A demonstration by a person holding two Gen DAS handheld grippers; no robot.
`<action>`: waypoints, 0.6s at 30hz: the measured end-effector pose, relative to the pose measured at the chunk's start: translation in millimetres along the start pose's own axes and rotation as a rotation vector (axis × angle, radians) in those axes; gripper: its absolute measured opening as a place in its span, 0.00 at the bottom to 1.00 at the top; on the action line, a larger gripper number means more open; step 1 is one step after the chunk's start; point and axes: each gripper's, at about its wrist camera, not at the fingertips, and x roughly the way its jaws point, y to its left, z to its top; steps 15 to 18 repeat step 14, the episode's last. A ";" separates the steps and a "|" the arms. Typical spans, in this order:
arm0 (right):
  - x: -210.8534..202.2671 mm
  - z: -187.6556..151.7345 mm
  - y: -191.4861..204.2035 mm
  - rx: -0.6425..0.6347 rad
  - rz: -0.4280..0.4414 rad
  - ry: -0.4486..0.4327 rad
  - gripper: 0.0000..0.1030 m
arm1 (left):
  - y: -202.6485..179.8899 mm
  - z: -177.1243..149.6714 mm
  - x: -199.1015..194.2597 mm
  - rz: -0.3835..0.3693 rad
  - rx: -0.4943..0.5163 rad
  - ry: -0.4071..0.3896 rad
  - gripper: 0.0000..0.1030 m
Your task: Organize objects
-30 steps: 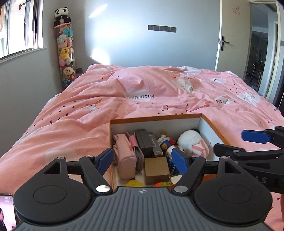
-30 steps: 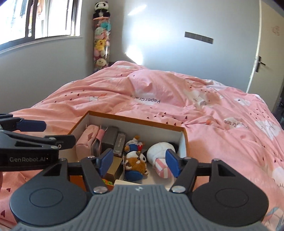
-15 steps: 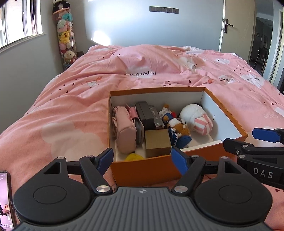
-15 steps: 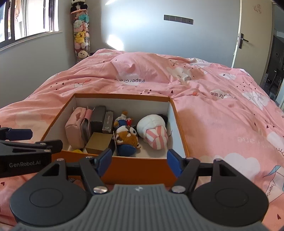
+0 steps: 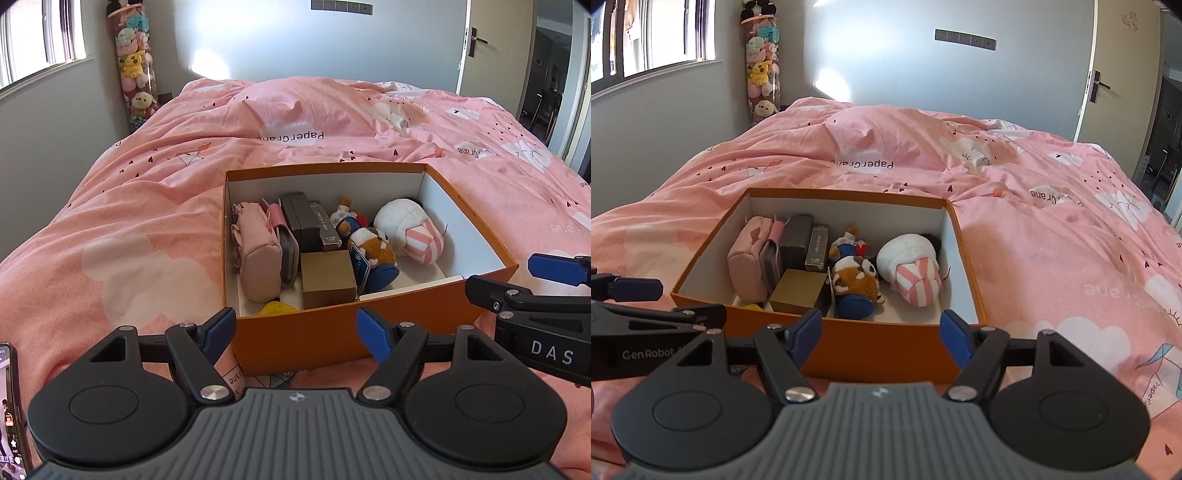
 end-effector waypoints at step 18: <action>1.3 -0.6 0.6 -0.004 0.002 0.006 0.70 | 1.7 -0.1 0.9 0.009 -0.010 0.016 0.85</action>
